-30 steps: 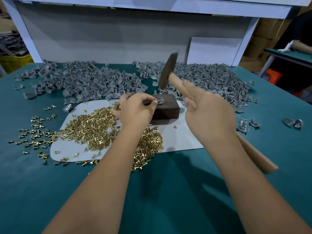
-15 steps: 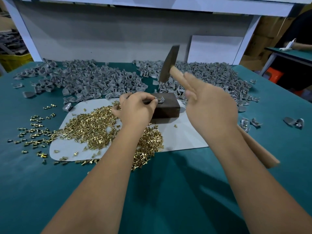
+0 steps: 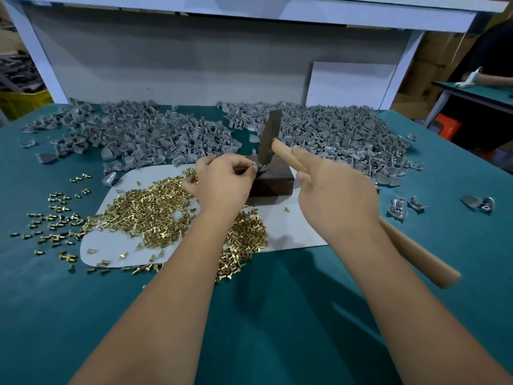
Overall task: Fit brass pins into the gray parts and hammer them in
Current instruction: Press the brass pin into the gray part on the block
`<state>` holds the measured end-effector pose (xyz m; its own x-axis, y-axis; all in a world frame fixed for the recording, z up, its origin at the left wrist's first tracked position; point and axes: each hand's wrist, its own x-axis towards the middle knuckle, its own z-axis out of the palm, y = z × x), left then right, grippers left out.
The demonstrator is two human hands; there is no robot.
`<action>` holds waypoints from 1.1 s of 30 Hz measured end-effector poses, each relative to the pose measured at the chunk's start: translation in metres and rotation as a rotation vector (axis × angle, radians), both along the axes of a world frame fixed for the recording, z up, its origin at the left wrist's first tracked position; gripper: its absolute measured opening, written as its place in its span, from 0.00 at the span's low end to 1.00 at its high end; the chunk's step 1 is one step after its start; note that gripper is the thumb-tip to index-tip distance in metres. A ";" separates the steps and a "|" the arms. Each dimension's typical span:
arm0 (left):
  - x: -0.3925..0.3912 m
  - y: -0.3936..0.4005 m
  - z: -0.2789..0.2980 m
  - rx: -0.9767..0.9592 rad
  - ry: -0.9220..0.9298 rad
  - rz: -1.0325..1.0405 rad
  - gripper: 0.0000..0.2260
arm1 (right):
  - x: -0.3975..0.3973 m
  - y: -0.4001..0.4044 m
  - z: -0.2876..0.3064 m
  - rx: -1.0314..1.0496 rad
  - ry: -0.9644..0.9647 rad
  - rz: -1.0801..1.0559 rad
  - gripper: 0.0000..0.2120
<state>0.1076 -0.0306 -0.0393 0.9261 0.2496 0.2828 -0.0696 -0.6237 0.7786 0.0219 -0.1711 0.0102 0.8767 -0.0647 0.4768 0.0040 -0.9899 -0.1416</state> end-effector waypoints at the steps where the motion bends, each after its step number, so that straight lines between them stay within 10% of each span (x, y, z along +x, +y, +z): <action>1: 0.000 0.000 0.000 0.000 -0.002 0.006 0.11 | 0.001 -0.001 0.002 0.032 -0.024 -0.005 0.22; 15: 0.003 -0.002 -0.004 -0.004 -0.037 0.047 0.09 | 0.004 0.000 0.009 0.002 -0.215 -0.025 0.24; 33: -0.001 0.005 0.009 -0.143 0.092 -0.113 0.11 | 0.041 -0.041 -0.027 0.261 0.172 -0.269 0.07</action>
<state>0.1062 -0.0260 -0.0306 0.9707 0.1744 0.1652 -0.0575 -0.4989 0.8647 0.0629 -0.2124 -0.0164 0.8775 -0.4016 0.2621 -0.2955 -0.8832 -0.3641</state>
